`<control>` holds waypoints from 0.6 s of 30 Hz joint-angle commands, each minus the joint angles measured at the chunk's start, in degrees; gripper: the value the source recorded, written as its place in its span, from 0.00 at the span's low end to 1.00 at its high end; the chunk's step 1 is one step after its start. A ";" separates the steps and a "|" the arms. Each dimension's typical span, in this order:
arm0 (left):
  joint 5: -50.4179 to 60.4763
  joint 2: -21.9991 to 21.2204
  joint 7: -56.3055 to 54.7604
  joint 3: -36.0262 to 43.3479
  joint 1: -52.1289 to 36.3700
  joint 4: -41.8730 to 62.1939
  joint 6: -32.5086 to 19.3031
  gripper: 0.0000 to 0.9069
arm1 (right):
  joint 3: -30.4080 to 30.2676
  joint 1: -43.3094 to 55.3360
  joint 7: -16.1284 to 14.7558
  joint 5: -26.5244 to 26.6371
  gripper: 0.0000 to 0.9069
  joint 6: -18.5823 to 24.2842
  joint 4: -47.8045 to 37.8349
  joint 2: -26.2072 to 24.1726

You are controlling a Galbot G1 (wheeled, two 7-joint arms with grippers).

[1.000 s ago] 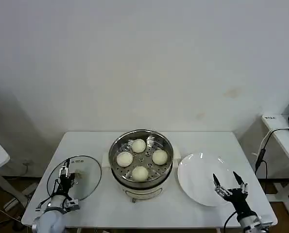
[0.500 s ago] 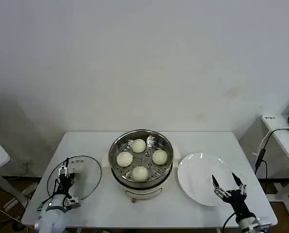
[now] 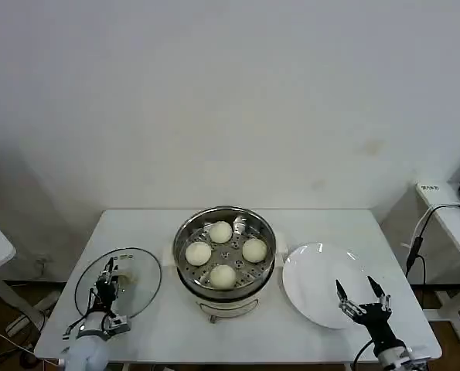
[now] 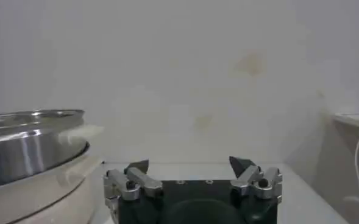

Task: Take steamed baozi put them in steamer then cover it.

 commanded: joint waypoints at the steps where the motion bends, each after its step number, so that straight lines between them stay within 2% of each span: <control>1: -0.13 -0.06 -0.03 0.10 0.11 0.22 -0.05 0.11 | -0.25 0.22 0.09 0.24 1.00 -0.28 0.54 0.02; 2: -0.13 -0.07 0.00 0.10 0.12 0.07 -0.06 0.02 | -0.27 0.26 0.08 0.27 1.00 -0.29 0.52 -0.01; 4: 0.02 -0.17 0.00 0.00 0.20 -0.29 0.02 0.00 | -0.27 0.22 0.13 0.37 1.00 -0.27 0.44 -0.13; 18: 1.96 -1.18 1.65 -0.68 4.71 -11.65 4.55 0.00 | -0.08 0.52 0.26 1.15 1.00 -0.38 1.81 -0.04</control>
